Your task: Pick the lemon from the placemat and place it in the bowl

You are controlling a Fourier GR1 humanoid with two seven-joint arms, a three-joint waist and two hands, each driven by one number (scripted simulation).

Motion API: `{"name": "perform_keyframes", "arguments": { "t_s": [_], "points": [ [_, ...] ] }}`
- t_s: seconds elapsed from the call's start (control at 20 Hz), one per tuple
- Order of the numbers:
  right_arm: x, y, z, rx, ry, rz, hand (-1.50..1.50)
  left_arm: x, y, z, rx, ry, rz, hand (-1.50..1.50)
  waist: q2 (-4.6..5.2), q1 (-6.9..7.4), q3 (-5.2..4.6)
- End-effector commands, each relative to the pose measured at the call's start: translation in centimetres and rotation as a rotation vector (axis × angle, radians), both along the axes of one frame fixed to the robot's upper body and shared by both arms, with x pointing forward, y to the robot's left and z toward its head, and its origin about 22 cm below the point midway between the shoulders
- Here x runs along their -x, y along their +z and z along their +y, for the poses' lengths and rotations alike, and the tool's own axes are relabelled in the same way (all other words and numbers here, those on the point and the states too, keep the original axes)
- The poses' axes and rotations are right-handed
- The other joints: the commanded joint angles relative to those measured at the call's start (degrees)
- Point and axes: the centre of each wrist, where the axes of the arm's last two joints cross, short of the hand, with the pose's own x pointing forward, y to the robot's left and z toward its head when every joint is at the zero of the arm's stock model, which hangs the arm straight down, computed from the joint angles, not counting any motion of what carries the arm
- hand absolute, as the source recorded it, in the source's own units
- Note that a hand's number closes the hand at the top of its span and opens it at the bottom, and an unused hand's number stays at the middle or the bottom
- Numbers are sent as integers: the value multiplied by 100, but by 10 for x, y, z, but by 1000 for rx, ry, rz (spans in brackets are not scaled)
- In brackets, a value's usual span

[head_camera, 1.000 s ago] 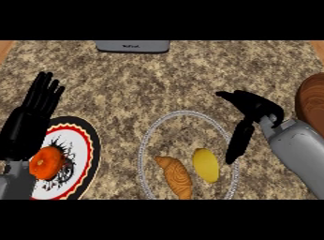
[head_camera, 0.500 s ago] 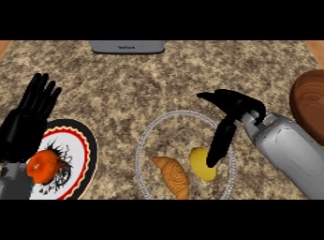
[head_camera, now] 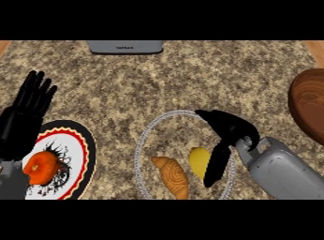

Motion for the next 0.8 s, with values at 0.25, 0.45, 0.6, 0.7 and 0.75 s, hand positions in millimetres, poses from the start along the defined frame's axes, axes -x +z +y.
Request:
{"name": "perform_keyframes", "arguments": {
  "t_s": [0.25, 0.45, 0.6, 0.7, 0.75],
  "points": [
    [28, -27, 15, 93, -52, -56, -150, -8, 3, 9, 8, 10, 0, 0, 18, 26, 2],
    [23, -27, -12, 92, -55, -65, -150, -3, -6, 4, 4, 5, -10, 0, 15, 25, 2],
    [18, -49, 1, 106, -56, -20, -150, 5, -23, -6, 3, 1, -17, 0, 22, 48, 2],
    [16, -48, 5, 117, -55, -10, -150, -7, -1, -10, 13, -17, 5, 0, 20, 37, 3],
    [21, -62, -1, 121, -39, -12, -150, 11, -12, -7, 23, -11, -6, 0, 17, 51, 3]
  ]
}}
